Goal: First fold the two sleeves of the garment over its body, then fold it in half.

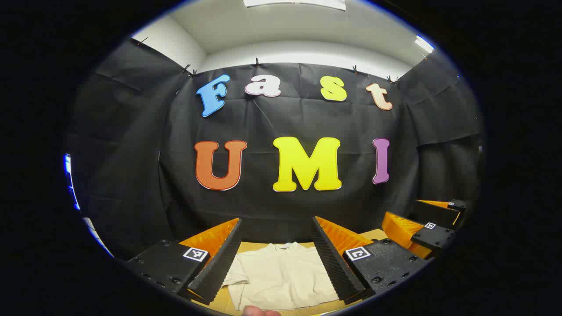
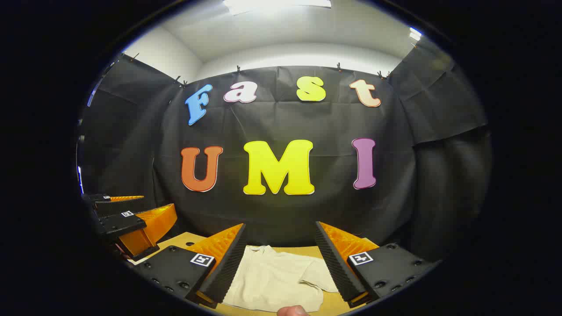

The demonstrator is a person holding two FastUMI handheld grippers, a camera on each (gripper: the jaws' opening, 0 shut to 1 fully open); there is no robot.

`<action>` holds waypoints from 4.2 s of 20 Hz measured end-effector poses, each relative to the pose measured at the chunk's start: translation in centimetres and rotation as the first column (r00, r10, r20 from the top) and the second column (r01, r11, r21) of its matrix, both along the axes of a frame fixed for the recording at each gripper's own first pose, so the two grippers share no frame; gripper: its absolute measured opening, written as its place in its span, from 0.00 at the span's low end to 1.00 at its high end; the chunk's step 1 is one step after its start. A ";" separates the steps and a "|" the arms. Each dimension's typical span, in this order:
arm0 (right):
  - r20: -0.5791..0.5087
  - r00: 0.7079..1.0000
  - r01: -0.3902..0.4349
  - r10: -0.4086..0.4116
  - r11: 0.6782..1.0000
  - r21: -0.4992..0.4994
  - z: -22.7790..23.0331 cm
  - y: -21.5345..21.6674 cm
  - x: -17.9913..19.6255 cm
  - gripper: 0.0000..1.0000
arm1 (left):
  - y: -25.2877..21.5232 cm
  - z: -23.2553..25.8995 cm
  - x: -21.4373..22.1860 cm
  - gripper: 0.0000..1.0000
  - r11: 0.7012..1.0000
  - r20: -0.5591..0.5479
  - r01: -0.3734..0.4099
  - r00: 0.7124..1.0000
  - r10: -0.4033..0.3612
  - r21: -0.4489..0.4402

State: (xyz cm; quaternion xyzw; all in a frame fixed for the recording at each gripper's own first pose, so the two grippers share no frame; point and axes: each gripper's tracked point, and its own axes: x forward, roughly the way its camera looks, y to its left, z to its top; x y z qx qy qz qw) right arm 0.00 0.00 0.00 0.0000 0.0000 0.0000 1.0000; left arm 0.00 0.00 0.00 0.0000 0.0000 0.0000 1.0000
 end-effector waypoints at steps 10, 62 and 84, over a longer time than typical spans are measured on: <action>0.001 1.000 0.001 -0.001 1.000 0.016 -0.1 -0.4 0.0 0.95 | 0.2 0.1 -0.4 0.98 1.000 0.000 -0.021 1.000 0.021 0.015; -0.712 0.634 0.341 -0.302 0.935 -0.094 -31.3 -36.6 -3.8 0.95 | -7.4 -7.4 2.9 0.98 0.997 -0.202 0.029 0.979 -0.014 0.071; -0.831 0.509 0.356 -0.226 0.934 -0.036 -37.3 -39.0 -4.4 0.36 | -6.0 -8.4 1.6 0.99 0.997 -0.250 -0.001 0.968 0.021 0.080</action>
